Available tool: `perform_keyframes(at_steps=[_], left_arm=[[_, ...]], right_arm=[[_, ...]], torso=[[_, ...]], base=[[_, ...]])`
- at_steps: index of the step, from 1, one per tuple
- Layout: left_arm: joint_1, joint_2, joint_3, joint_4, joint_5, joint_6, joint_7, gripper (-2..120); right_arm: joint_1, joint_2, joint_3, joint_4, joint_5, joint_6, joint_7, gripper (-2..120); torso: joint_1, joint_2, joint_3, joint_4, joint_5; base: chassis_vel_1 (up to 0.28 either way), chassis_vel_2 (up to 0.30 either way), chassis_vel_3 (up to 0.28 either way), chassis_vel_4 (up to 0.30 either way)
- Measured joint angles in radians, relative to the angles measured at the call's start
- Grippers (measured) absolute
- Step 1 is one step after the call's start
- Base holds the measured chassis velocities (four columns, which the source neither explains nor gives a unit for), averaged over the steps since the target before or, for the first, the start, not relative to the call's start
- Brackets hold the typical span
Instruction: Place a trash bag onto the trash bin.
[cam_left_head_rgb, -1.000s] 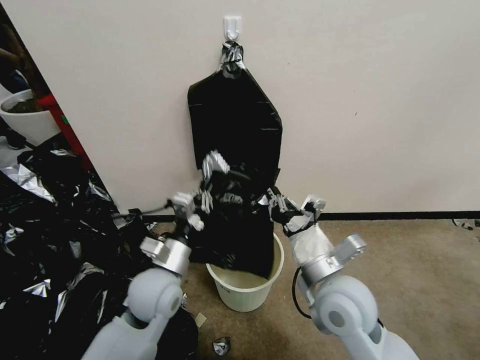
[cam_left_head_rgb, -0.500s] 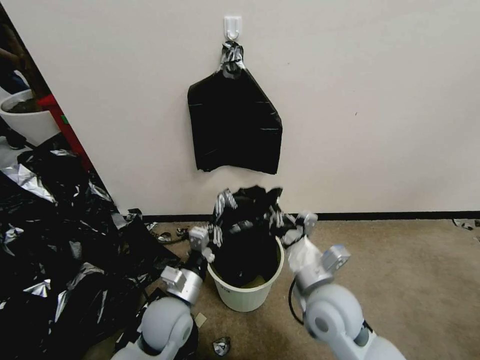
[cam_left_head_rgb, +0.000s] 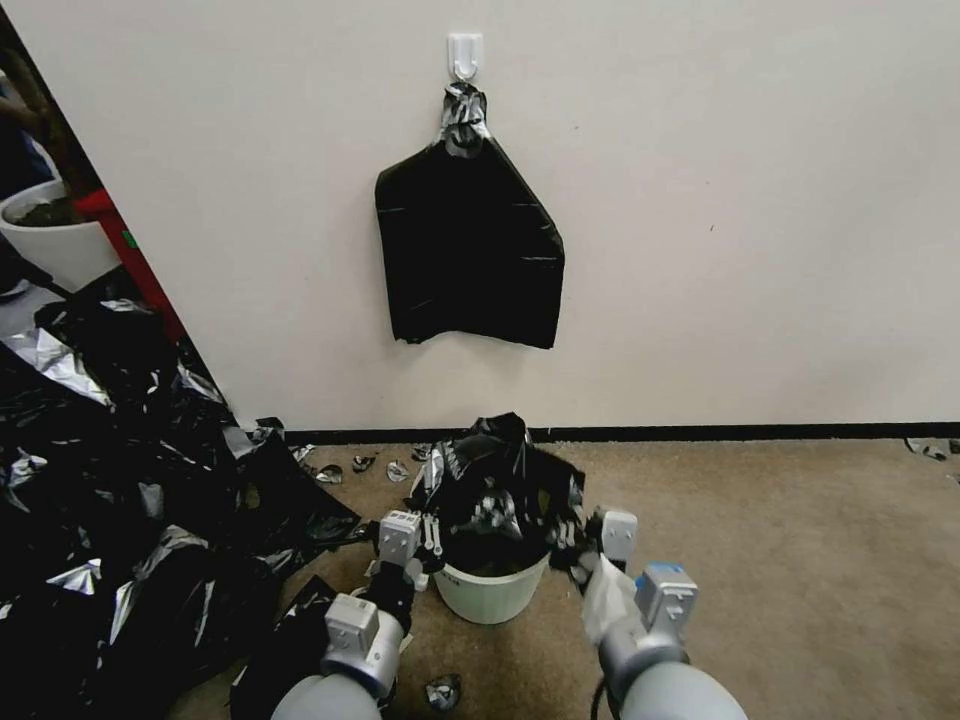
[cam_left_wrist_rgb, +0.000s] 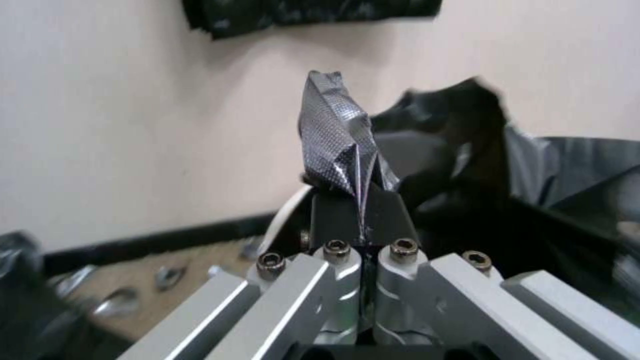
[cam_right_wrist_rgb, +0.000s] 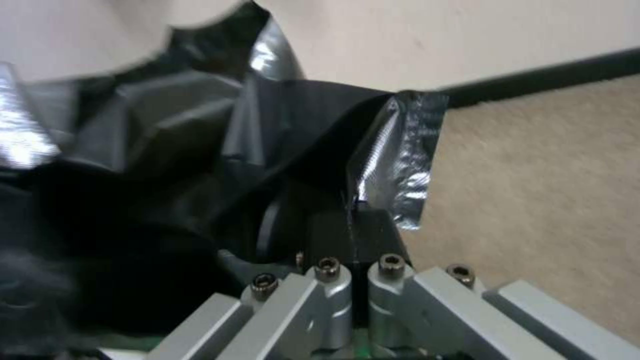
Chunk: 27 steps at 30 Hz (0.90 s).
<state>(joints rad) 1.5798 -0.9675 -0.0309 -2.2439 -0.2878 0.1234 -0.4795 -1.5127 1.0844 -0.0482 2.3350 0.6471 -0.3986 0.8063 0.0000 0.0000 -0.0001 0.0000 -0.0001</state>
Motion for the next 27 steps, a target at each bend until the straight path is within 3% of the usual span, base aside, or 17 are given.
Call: perform_keyframes(at_steps=[5,11,19,22,27], left_arm=[[0.036,0.051,0.001,-0.014,-0.006,0.026,-0.071,0],[0.047,0.059,-0.001,0.002,-0.009,0.025,-0.085,0],[0.036,0.040,0.026,0.080,-0.020,0.021,-0.086,0],[0.005,0.016,0.052,0.168,-0.027,0.022,-0.083,0],[-0.031,-0.009,0.060,0.222,-0.042,0.024,-0.076,0]], right_arm=[[-0.021,-0.021,-0.008,-0.002,-0.006,-0.031,0.018,0],[-0.026,-0.026,-0.023,-0.014,-0.034,-0.034,-0.012,0],[-0.022,-0.043,-0.044,-0.054,-0.094,-0.042,-0.070,0],[-0.008,-0.078,-0.063,-0.105,-0.160,-0.091,-0.128,0],[0.033,-0.085,-0.063,-0.156,-0.203,-0.110,-0.154,0]], torso=[[0.000,0.000,0.000,0.0000,0.0000],[0.000,0.000,0.000,0.0000,0.0000],[0.000,0.000,0.000,0.0000,0.0000],[0.000,0.000,0.000,0.0000,0.0000],[0.000,0.000,0.000,0.0000,0.0001]], base=[[0.000,0.000,0.000,0.000],[0.000,0.000,0.000,0.000],[0.000,0.000,0.000,0.000],[0.000,0.000,0.000,0.000],[0.000,0.000,0.000,0.000]])
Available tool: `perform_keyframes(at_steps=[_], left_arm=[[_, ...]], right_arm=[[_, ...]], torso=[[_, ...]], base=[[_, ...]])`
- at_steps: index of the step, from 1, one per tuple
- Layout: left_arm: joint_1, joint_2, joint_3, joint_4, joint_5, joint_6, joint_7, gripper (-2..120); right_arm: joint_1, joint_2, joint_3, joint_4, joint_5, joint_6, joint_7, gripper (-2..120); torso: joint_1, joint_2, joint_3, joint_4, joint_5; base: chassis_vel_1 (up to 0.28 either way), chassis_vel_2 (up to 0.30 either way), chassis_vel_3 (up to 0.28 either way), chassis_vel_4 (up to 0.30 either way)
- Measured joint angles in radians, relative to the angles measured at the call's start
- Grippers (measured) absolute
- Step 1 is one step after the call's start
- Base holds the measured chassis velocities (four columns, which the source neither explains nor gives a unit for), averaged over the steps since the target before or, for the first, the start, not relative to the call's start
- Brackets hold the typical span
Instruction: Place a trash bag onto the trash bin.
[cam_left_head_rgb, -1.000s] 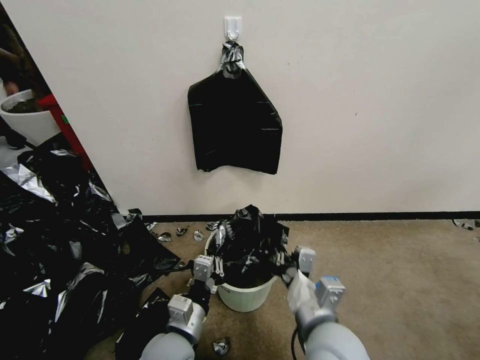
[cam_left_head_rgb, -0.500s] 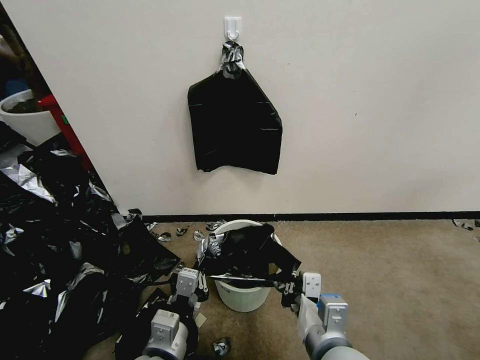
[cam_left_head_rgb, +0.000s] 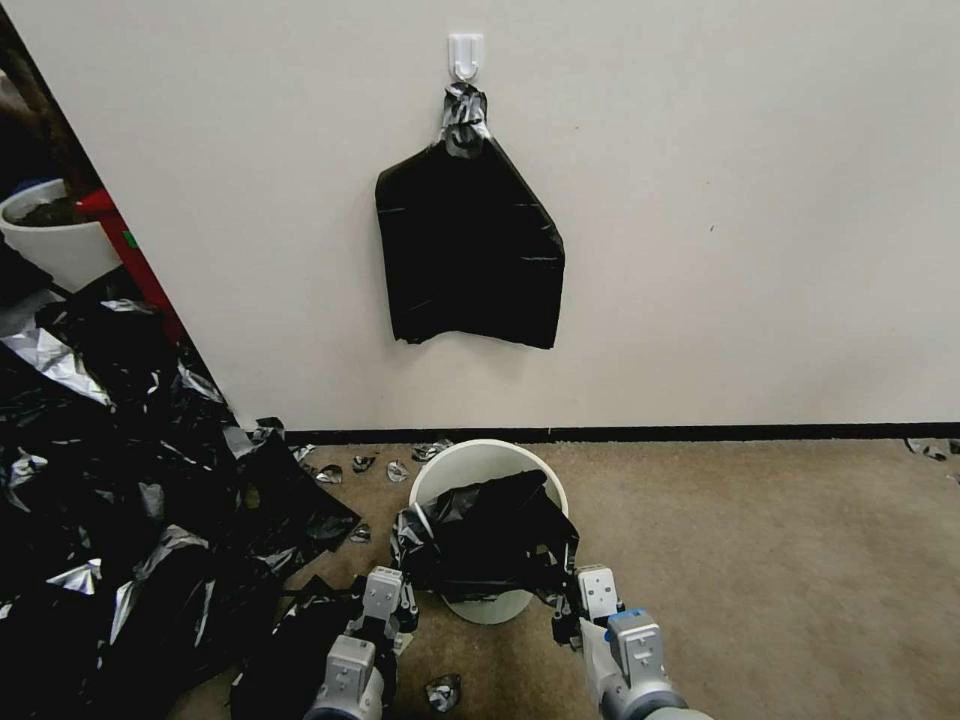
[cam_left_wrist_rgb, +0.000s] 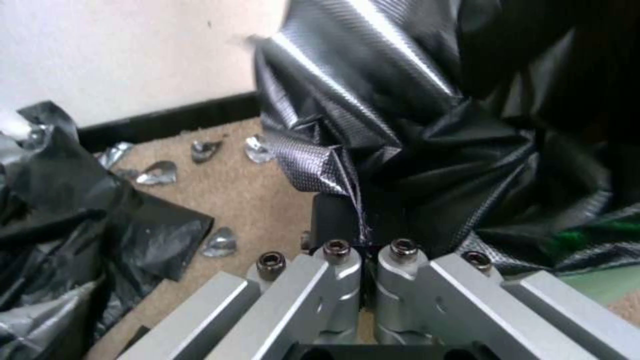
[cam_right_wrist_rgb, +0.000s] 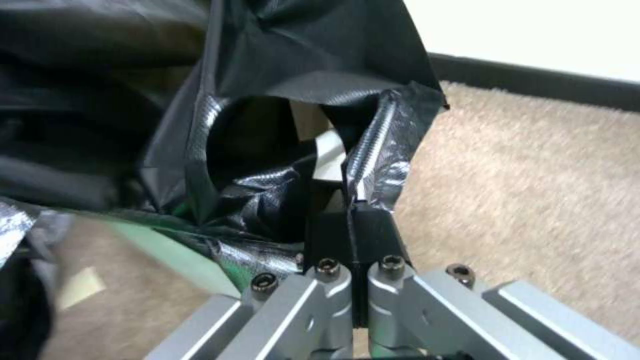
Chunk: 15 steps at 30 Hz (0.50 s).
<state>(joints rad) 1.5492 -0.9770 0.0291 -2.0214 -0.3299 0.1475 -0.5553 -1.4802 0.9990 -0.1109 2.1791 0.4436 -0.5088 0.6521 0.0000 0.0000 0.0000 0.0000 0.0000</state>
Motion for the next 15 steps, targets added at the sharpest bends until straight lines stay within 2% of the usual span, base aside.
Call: perform_keyframes(at_steps=[15], left_arm=[[-0.114,-0.096,0.032,0.169,-0.021,0.026,0.029,0]], right_arm=[[0.084,0.030,0.005,-0.215,-0.051,-0.012,-0.084,0]], torso=[[0.000,0.000,0.000,0.0000,0.0000]], base=[[0.000,0.000,0.000,0.000]])
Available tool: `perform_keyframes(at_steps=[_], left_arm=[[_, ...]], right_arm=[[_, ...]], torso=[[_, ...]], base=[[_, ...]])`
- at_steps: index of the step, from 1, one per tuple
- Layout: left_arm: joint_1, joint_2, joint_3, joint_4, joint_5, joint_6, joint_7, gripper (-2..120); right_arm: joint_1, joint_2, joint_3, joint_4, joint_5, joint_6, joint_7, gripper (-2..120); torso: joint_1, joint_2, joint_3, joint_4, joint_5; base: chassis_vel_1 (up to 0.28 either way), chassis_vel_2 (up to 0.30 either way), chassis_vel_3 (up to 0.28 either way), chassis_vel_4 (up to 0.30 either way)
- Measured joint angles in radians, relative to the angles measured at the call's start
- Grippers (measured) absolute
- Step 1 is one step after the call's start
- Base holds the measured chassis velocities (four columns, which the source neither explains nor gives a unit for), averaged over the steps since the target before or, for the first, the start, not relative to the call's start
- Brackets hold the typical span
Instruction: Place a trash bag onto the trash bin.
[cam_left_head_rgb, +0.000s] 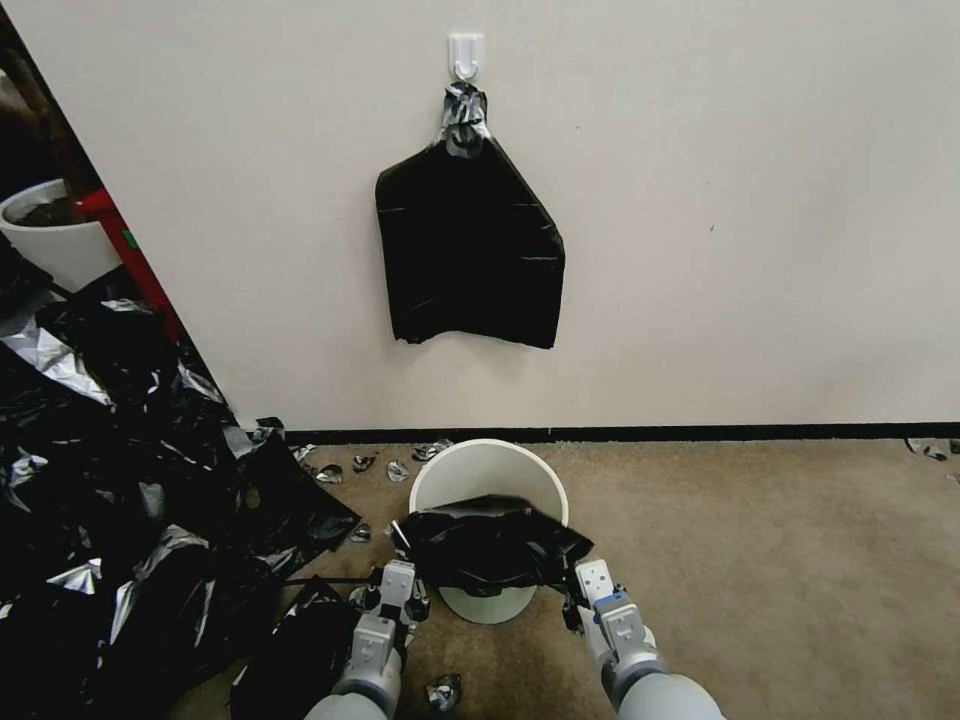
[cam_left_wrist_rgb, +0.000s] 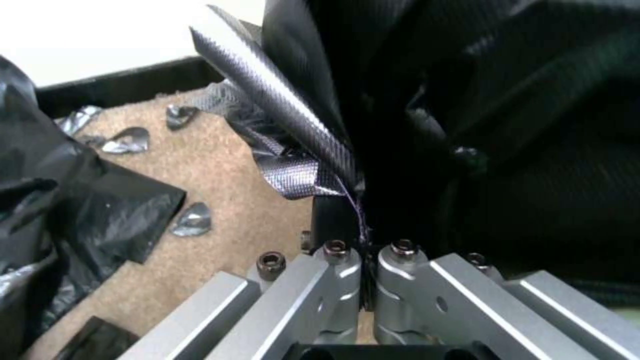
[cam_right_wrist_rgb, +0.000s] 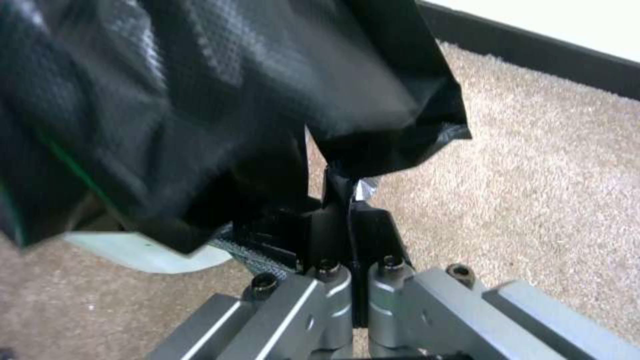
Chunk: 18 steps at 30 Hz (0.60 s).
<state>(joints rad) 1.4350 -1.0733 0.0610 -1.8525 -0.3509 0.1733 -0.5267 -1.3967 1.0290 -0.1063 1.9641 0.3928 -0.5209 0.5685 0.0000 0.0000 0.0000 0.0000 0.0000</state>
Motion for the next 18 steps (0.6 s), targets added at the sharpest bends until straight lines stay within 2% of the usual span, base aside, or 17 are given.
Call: perform_keyframes(at_steps=[7,10,11,13,14,17,18], left_arm=[[-0.008,-0.017,-0.002,0.006,-0.016,0.010,0.003,0],[0.023,0.007,-0.010,-0.033,-0.028,0.038,0.003,0],[0.023,0.007,-0.010,-0.033,-0.028,0.038,0.003,0],[0.050,0.029,-0.023,-0.065,-0.032,0.046,0.005,10],[0.050,0.029,-0.023,-0.065,-0.032,0.046,0.005,10],[0.098,0.085,-0.051,-0.134,-0.040,0.050,0.009,27],[0.098,0.085,-0.051,-0.134,-0.040,0.050,0.009,27]], right_arm=[[-0.003,0.019,0.021,-0.019,-0.011,0.018,-0.006,0],[-0.037,0.003,0.030,0.024,0.004,0.022,0.004,14],[-0.037,0.003,0.030,0.024,0.004,0.022,0.004,14],[-0.064,-0.018,0.032,0.075,0.031,0.022,0.025,25],[-0.064,-0.018,0.032,0.075,0.031,0.022,0.025,25],[-0.123,-0.061,0.038,0.185,0.080,0.020,0.066,39],[-0.123,-0.061,0.038,0.185,0.080,0.020,0.066,39]], torso=[[0.000,0.000,0.000,0.0001,-0.0001],[0.000,0.000,0.000,0.0000,0.0000],[0.000,0.000,0.000,0.0000,0.0000],[0.000,0.000,0.000,0.0000,-0.0001],[0.000,0.000,0.000,0.0000,-0.0001],[0.000,0.000,0.000,0.0001,-0.0001],[0.000,0.000,0.000,0.0001,-0.0001]], base=[[0.000,0.000,0.000,0.000],[0.000,0.000,0.000,0.000],[0.000,0.000,0.000,0.000],[0.000,0.000,0.000,0.000],[0.000,0.000,0.000,0.000],[0.000,0.000,0.000,0.000],[0.000,0.000,0.000,0.000]])
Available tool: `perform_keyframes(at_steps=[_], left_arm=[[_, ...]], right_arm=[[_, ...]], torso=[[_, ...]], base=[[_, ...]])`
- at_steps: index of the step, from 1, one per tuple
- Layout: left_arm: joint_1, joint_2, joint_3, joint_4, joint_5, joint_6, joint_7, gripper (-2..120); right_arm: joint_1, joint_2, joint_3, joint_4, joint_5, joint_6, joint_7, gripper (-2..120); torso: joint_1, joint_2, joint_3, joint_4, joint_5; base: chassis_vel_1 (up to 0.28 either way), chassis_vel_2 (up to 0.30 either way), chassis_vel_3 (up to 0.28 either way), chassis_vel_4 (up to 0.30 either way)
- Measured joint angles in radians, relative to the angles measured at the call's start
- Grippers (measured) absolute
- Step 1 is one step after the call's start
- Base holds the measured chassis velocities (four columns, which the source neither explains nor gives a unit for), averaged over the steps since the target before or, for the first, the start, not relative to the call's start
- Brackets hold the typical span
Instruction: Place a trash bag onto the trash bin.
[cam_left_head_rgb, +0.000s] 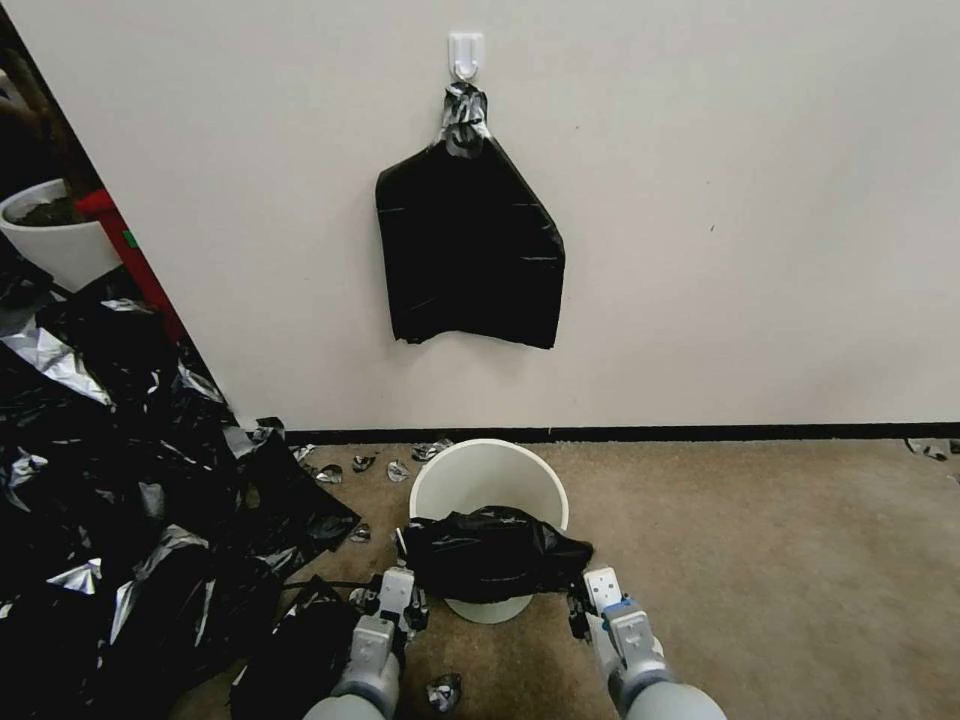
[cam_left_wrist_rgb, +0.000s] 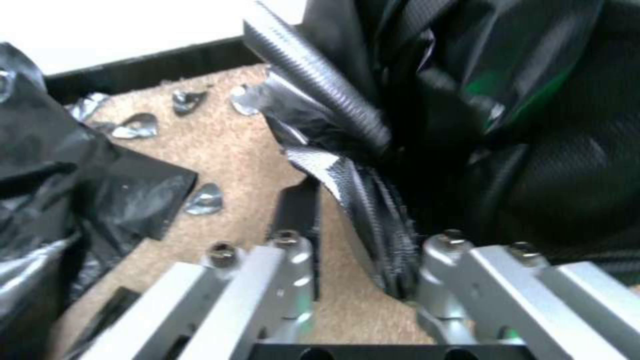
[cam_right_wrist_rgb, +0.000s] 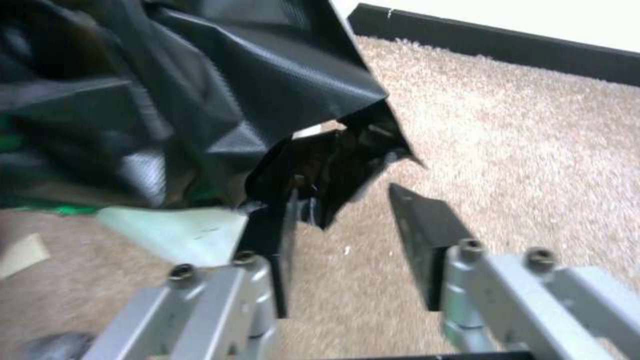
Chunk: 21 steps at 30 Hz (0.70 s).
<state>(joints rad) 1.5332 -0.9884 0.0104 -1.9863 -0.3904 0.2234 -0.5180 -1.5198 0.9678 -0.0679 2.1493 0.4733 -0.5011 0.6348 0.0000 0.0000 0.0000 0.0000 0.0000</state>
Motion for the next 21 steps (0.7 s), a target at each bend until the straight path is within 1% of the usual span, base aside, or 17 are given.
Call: perform_keyframes(at_steps=[2,3,4,5,6,8,9,11,12,14,16,17,19,21], left_arm=[[0.033,0.042,-0.025,-0.048,-0.003,-0.003,-0.004,36],[0.033,0.042,-0.025,-0.048,-0.003,-0.003,-0.004,36],[0.046,0.056,-0.038,-0.063,0.000,-0.008,-0.005,41],[0.062,0.072,-0.054,-0.080,0.009,-0.023,-0.005,47],[0.062,0.072,-0.054,-0.080,0.009,-0.023,-0.005,47],[0.096,0.097,-0.091,-0.105,0.048,-0.085,0.008,59],[0.096,0.097,-0.091,-0.105,0.048,-0.085,0.008,59],[0.122,0.110,-0.126,-0.103,0.107,-0.188,0.085,69],[0.122,0.110,-0.126,-0.103,0.107,-0.188,0.085,69],[0.134,0.110,-0.148,-0.074,0.126,-0.288,0.203,79],[0.129,0.097,-0.163,-0.019,0.137,-0.355,0.313,87],[0.129,0.097,-0.163,-0.019,0.137,-0.355,0.313,87],[0.097,0.073,-0.177,0.076,0.136,-0.408,0.423,97],[0.065,0.053,-0.201,0.168,0.116,-0.471,0.544,99]], right_arm=[[-0.051,-0.035,0.020,0.076,0.023,-0.006,0.021,52],[-0.051,-0.035,0.020,0.076,0.023,-0.006,0.021,52],[-0.073,-0.050,0.030,0.103,0.029,-0.007,0.024,55],[-0.099,-0.068,0.046,0.135,0.032,-0.007,0.024,61],[-0.099,-0.068,0.046,0.135,0.032,-0.007,0.024,61],[-0.130,-0.095,0.086,0.184,0.034,0.022,-0.009,71],[-0.130,-0.095,0.086,0.184,0.034,0.022,-0.009,71],[-0.107,-0.088,0.134,0.194,0.043,0.074,-0.077,84],[-0.107,-0.088,0.134,0.194,0.043,0.074,-0.077,84],[-0.062,-0.063,0.174,0.180,0.071,0.120,-0.143,92],[-0.009,-0.036,0.195,0.152,0.094,0.155,-0.195,99],[-0.009,-0.036,0.195,0.152,0.094,0.155,-0.195,99],[0.064,-0.007,0.195,0.109,0.118,0.163,-0.233,100],[0.125,0.021,0.188,0.065,0.138,0.150,-0.253,100]], torso=[[0.000,0.000,0.000,0.0001,0.0000],[0.000,0.000,0.000,0.0001,0.0000],[0.000,0.000,0.000,-0.0001,-0.0001],[0.000,0.000,0.000,-0.0001,-0.0002],[0.000,0.000,0.000,-0.0001,-0.0002],[0.000,0.000,0.000,-0.0001,-0.0001],[0.000,0.000,0.000,-0.0001,-0.0001],[0.000,0.000,0.000,0.0000,-0.0001],[0.000,0.000,0.000,0.0000,-0.0001],[0.000,0.000,0.000,0.0000,0.0002],[0.000,0.000,0.000,0.0000,0.0000],[0.000,0.000,0.000,0.0000,0.0000],[0.000,0.000,0.000,0.0002,0.0001],[0.000,0.000,0.000,0.0001,-0.0005]], base=[[0.000,0.000,0.000,0.000],[0.000,0.000,0.000,0.000],[0.000,0.000,0.000,0.000],[0.000,0.000,0.000,0.000],[0.000,0.000,0.000,0.000],[0.000,0.000,0.000,0.000],[0.000,0.000,0.000,0.000],[0.000,0.000,0.000,0.000],[0.000,0.000,0.000,0.000],[0.000,0.000,0.000,0.000],[0.000,0.000,0.000,0.000],[0.000,0.000,0.000,0.000],[0.000,0.000,0.000,0.000],[0.000,0.000,0.000,0.000]])
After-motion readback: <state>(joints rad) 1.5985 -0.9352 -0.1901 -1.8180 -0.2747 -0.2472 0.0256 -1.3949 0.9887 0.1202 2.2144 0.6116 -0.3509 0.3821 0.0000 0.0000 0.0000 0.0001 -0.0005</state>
